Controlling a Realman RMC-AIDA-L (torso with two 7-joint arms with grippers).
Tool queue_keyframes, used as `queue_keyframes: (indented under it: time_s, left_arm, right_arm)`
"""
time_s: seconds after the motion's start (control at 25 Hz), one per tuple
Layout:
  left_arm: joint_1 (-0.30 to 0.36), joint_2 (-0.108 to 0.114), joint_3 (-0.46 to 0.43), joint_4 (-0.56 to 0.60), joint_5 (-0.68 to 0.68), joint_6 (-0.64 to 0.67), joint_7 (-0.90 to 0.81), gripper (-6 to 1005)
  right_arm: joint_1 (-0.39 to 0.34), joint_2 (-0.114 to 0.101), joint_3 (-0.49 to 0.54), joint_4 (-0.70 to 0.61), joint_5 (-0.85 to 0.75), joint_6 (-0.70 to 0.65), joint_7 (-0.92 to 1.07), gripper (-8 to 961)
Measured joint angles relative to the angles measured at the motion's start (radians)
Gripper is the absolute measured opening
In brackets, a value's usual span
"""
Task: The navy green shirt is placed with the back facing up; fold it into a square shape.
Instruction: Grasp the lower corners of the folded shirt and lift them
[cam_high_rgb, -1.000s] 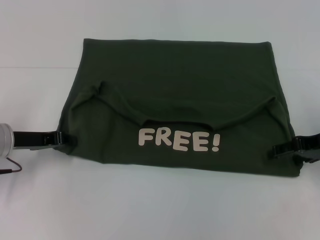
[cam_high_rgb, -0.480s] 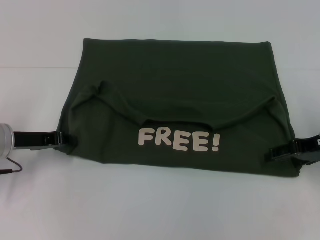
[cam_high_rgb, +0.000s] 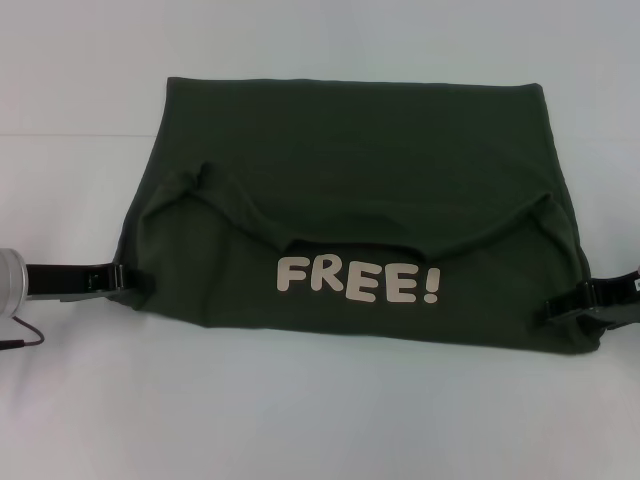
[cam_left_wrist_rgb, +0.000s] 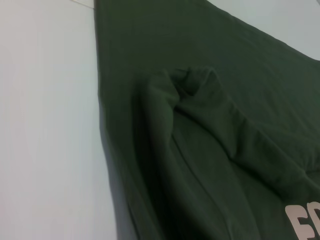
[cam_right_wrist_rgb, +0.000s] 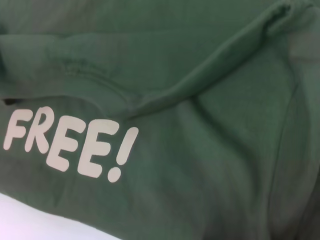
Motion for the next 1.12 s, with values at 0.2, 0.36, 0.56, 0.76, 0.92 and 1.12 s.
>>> queue_keyframes:
  time_s: [0.2,0.36,0.56,0.76,0.92,1.12]
  left_arm:
    - [0.000,0.001,0.000,0.000,-0.001,0.001,0.000,38]
    - [0.000,0.002,-0.001,0.000,-0.002,0.002,0.000,37]
    - [0.000,0.002,-0.002,0.000,-0.003,0.005,0.000,37]
    - [-0.001,0.002,-0.003,0.000,-0.003,0.008,-0.001,38]
    - [-0.002,0.002,-0.003,0.001,-0.003,0.010,-0.003,38]
    - [-0.002,0.004,-0.003,0.005,-0.003,0.024,-0.013,38]
  right_arm:
    - [-0.004,0.003,-0.026,-0.016,0.000,0.001,-0.016,592]
    - [0.000,0.003,-0.032,-0.011,-0.001,0.005,-0.016,500]
    - [0.000,0.003,-0.041,-0.011,-0.002,0.006,-0.014,372]
    - [-0.004,0.000,-0.042,-0.017,-0.002,0.003,-0.012,193]
    - [-0.006,-0.006,-0.040,-0.017,-0.002,-0.003,-0.013,40]
    - [-0.012,-0.017,-0.033,-0.020,0.001,-0.017,-0.022,3]
